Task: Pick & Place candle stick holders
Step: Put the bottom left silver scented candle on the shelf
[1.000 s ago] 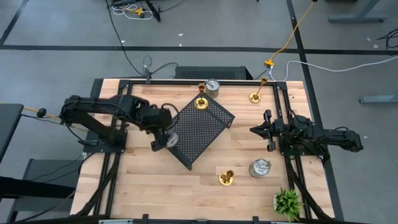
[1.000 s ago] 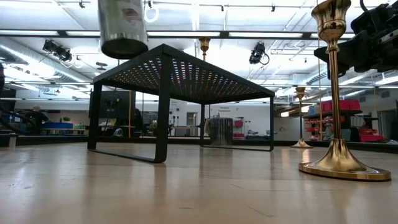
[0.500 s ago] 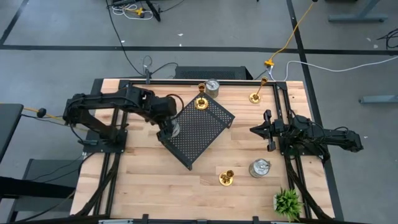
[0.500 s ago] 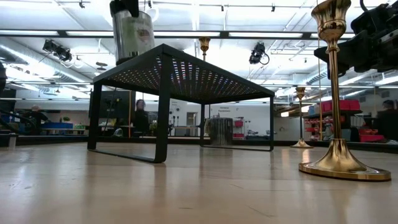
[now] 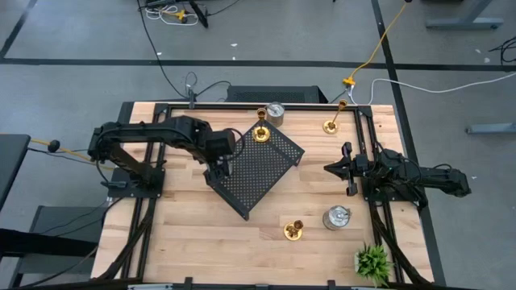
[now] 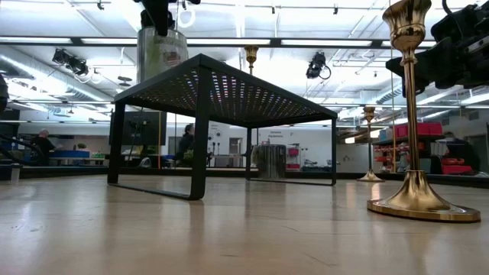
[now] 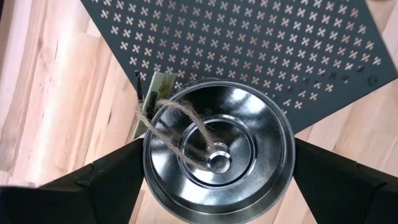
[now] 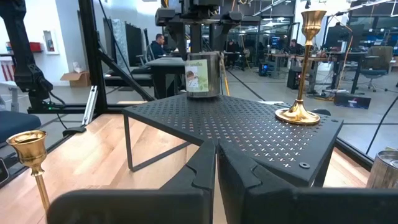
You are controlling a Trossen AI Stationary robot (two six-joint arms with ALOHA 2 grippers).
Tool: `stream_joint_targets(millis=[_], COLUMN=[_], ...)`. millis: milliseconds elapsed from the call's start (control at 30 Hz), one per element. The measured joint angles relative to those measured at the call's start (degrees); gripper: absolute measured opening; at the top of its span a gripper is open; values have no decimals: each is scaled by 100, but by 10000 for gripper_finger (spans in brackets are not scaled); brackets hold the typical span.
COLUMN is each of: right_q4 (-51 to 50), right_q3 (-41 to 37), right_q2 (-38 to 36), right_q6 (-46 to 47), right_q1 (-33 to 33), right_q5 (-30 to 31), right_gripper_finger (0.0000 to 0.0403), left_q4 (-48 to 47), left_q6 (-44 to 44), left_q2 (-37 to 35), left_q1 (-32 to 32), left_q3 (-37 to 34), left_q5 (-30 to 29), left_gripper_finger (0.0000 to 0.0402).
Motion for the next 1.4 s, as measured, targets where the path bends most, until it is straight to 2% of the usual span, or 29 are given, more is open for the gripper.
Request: stream_joint_targets(millis=[433, 1400], right_q4=[0, 0], right_q3=[1, 1], right_q2=[0, 0], right_q6=[0, 0], right_q1=[0, 2], right_q5=[1, 0], right_gripper_finger=[23, 23], left_q4=[-28, 105], left_q6=[150, 303], left_q2=[33, 50], left_q1=[0, 0], left_q3=[-2, -2], left_q5=[-168, -35], left_gripper_finger=[377, 394])
